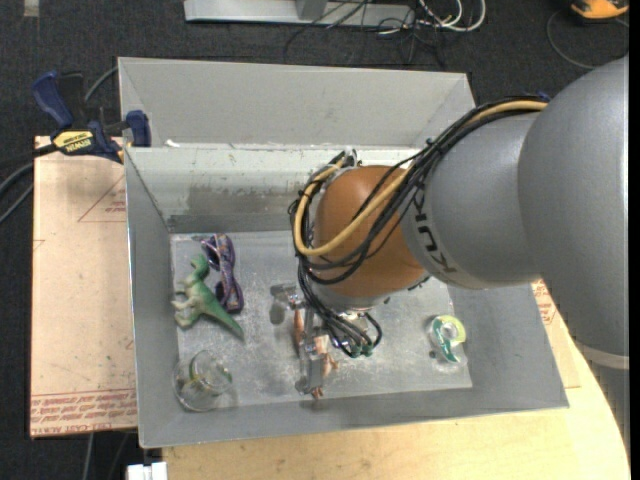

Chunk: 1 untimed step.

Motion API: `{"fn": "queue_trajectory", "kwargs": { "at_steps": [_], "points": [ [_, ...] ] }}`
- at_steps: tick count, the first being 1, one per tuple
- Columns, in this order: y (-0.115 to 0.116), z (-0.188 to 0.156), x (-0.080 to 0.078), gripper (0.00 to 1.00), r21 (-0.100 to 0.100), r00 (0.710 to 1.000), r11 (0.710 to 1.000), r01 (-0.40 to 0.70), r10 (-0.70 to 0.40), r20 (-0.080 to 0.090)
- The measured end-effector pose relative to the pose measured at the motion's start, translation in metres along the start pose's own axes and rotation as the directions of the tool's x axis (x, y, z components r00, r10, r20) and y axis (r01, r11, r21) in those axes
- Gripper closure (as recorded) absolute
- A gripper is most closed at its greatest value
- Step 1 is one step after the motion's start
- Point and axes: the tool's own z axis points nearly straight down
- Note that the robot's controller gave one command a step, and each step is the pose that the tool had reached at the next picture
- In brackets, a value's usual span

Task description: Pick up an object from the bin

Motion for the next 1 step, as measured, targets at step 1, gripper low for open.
{"fn": "queue_trajectory", "kwargs": {
  "at_steps": [1],
  "points": [
    [-0.0371,0.0241,0.0219,0.00,0.004,0.944,0.944,0.330,-0.330,0.010]
  ]
}}
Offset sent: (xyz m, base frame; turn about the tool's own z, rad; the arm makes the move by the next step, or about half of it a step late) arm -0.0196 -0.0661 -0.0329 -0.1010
